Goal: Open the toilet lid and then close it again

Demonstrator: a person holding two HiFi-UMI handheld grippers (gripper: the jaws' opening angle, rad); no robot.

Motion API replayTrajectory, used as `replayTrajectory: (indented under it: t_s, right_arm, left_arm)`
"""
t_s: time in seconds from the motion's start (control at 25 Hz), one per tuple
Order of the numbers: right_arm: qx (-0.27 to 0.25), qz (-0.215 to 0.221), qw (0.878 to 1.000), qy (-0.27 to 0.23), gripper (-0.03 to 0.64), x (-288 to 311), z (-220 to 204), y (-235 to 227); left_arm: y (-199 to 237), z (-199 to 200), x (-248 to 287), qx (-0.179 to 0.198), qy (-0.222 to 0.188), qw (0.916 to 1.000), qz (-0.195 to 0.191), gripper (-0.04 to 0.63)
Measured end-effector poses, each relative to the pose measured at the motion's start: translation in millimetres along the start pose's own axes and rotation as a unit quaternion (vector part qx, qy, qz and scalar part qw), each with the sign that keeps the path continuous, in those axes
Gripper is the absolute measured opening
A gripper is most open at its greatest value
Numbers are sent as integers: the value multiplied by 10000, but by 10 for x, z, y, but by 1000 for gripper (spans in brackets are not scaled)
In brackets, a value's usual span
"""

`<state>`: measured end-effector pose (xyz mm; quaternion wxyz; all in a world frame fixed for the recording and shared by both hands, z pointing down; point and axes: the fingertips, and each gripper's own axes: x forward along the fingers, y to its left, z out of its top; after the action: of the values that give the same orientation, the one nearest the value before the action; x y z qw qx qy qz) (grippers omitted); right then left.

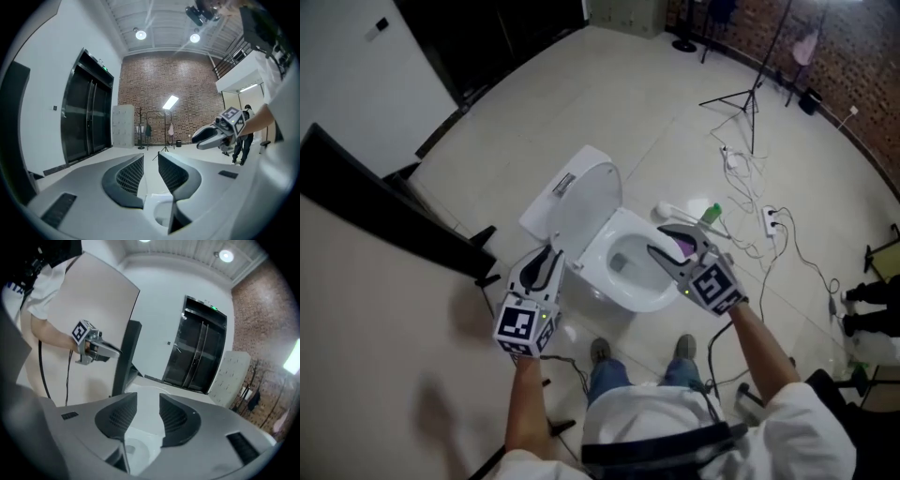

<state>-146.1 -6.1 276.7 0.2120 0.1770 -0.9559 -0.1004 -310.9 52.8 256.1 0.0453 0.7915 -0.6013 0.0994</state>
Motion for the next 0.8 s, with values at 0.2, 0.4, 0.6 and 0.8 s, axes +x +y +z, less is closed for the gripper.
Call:
replayTrajectory:
  t_s: [0.2, 0.4, 0.6, 0.8]
  right_arm:
    - [-1306, -60, 9891, 675, 172, 1185, 118, -468]
    - [-3032, 549, 9396, 1492, 183, 2235, 21, -652]
    - [-4225, 1175, 8722, 2166, 183, 2900, -371, -713]
    - [-4831, 1461, 8264, 2498, 98, 3032, -693, -755]
  left_arm:
    - [535, -277, -152, 8, -62, 9995, -322, 91]
    - [720, -557, -40, 2, 38, 9983, -573, 91]
    - [607, -669, 83, 48, 105, 9965, -830, 91]
    - [355, -828, 147, -91, 274, 9952, -935, 91]
